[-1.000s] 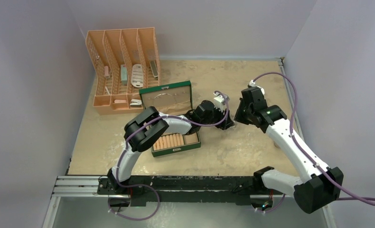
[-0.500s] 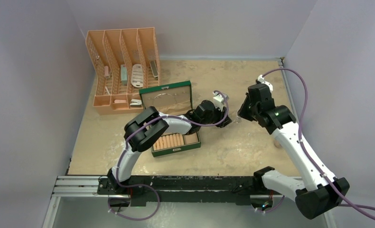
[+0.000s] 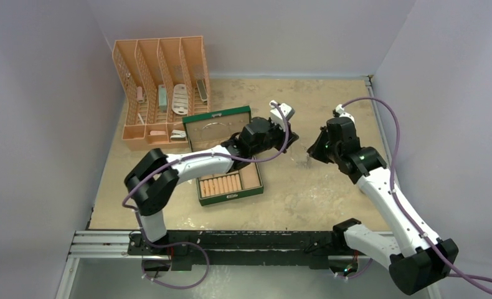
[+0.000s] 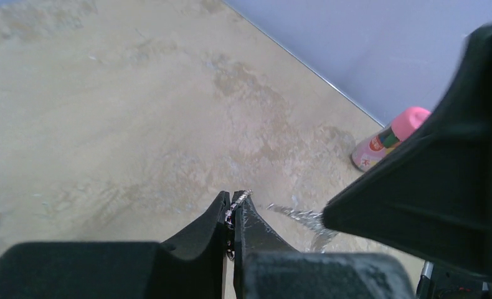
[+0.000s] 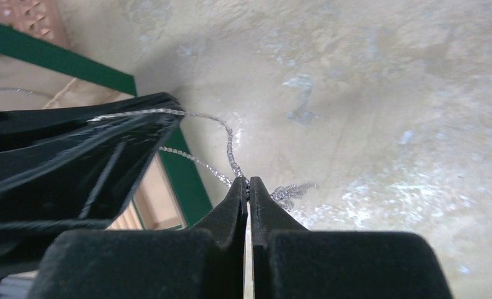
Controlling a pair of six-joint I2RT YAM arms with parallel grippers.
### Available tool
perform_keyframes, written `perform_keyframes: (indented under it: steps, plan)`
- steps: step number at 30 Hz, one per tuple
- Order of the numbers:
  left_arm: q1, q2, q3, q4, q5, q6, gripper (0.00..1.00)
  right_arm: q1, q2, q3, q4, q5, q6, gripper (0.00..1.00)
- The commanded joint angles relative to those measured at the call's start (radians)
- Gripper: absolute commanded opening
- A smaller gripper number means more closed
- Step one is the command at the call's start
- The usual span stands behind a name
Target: Organize the mixed jewelry
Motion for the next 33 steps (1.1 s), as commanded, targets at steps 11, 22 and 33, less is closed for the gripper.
perform_keyframes:
  steps: [11,22,33]
  plan:
    - [0.018,-0.272,0.204,-0.557,-0.072,0.344,0.00,0.002,0.021,-0.154,0.673,-0.360,0.050,0.01]
    - [0.107,-0.331,0.304,-0.700,0.024,0.450,0.00,0.022,0.083,-0.204,0.942,-0.521,-0.066,0.17]
    - [0.225,-0.386,0.317,-0.829,0.210,0.513,0.00,0.072,0.029,-0.220,0.991,-0.522,-0.274,0.55]
